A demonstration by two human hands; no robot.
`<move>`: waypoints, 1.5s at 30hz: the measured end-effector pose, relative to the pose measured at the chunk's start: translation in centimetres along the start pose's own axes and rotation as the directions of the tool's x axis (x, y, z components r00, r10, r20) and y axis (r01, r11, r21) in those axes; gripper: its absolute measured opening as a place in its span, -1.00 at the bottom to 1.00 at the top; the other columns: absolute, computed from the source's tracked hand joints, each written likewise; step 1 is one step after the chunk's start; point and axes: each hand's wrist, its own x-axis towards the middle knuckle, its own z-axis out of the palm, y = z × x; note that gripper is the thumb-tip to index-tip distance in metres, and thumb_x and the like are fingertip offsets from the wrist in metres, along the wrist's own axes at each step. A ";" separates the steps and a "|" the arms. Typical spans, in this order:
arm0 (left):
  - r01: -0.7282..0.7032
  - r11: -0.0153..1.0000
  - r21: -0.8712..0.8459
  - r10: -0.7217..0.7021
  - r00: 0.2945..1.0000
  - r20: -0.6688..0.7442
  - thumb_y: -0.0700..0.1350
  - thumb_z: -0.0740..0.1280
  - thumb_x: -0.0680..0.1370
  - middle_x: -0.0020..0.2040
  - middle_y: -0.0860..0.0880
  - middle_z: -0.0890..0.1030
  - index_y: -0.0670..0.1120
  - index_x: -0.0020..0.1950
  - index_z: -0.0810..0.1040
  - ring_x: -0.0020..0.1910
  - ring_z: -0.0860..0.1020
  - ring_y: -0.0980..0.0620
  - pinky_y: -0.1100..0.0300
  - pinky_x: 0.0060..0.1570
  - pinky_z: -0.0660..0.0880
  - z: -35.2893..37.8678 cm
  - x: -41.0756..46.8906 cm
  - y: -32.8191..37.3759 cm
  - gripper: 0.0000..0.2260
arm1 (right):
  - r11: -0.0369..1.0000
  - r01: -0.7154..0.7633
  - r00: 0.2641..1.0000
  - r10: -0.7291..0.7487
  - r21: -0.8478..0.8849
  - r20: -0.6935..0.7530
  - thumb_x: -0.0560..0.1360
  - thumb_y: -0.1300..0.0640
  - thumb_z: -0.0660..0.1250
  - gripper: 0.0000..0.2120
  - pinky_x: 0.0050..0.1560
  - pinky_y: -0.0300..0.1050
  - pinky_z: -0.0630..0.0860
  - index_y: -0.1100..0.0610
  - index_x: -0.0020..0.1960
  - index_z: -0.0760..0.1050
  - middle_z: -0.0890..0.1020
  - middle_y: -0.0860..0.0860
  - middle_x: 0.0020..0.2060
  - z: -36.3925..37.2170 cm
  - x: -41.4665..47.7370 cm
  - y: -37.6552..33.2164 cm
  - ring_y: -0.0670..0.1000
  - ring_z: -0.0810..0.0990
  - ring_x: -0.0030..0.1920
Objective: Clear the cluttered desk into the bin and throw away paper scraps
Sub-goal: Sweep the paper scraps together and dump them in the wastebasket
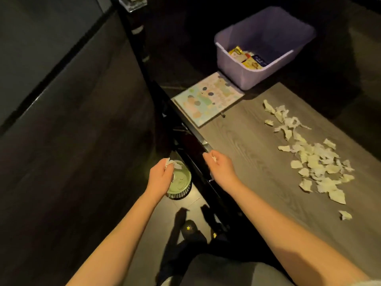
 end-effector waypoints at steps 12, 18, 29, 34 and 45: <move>0.176 0.984 -0.022 -0.178 0.976 -0.124 -0.15 0.19 0.59 -0.28 -0.24 0.53 -0.37 -0.15 0.49 -0.27 0.45 0.00 0.22 -0.29 0.34 -1.1 4.1 -11.7 -0.71 | 0.986 -0.035 0.981 0.066 -0.166 0.184 0.57 0.00 0.19 -0.67 -0.30 -0.11 0.33 0.18 -0.26 0.41 0.50 0.06 -0.32 10.4 7.9 4.6 0.01 0.46 -0.28; 0.238 0.971 0.029 -0.233 0.965 -0.121 -0.22 0.20 0.56 -0.37 -0.09 0.49 -0.24 -0.29 0.43 -0.35 0.41 0.05 0.22 -0.35 0.33 2.9 8.6 -19.2 -0.77 | 0.982 -0.104 0.978 0.130 -0.160 0.163 0.59 0.05 0.16 -0.67 -0.17 -0.15 0.31 -0.01 -0.36 0.30 0.47 -0.02 -0.34 14.9 13.0 12.2 0.01 0.46 -0.21; 0.295 0.925 0.241 -0.286 0.956 -0.069 -0.14 0.17 0.58 -0.08 -0.23 0.61 -0.24 -0.05 0.51 -0.12 0.53 -0.16 0.18 -0.20 0.35 9.9 17.3 -33.9 -0.80 | 0.899 -0.126 0.937 0.246 -0.419 0.246 0.52 0.06 0.16 -0.85 -0.14 -0.10 0.36 0.11 -0.15 0.40 0.59 0.16 -0.08 21.9 20.6 27.2 0.16 0.54 -0.05; 0.243 0.884 0.401 -0.238 0.969 -0.062 -0.11 0.16 0.58 0.01 -0.25 0.59 -0.25 0.00 0.50 -0.02 0.55 -0.22 0.09 -0.12 0.43 12.5 21.1 -38.0 -0.77 | 0.817 -0.052 0.926 0.255 -0.575 0.279 0.56 0.11 0.11 -0.73 0.01 -0.02 0.41 0.21 0.19 0.37 0.54 0.21 0.15 25.8 24.4 31.8 0.24 0.51 0.14; 0.110 0.764 0.636 -0.190 0.980 0.058 0.05 0.37 0.47 0.34 -0.21 0.34 -0.19 0.40 0.22 0.32 0.34 -0.19 -0.02 0.29 0.33 17.8 26.8 -42.0 -0.38 | 0.694 0.267 0.848 0.160 -0.669 0.505 0.41 0.18 0.40 -0.34 0.31 -0.02 0.36 0.19 0.42 0.19 0.27 0.17 0.35 30.8 29.1 37.1 0.19 0.36 0.34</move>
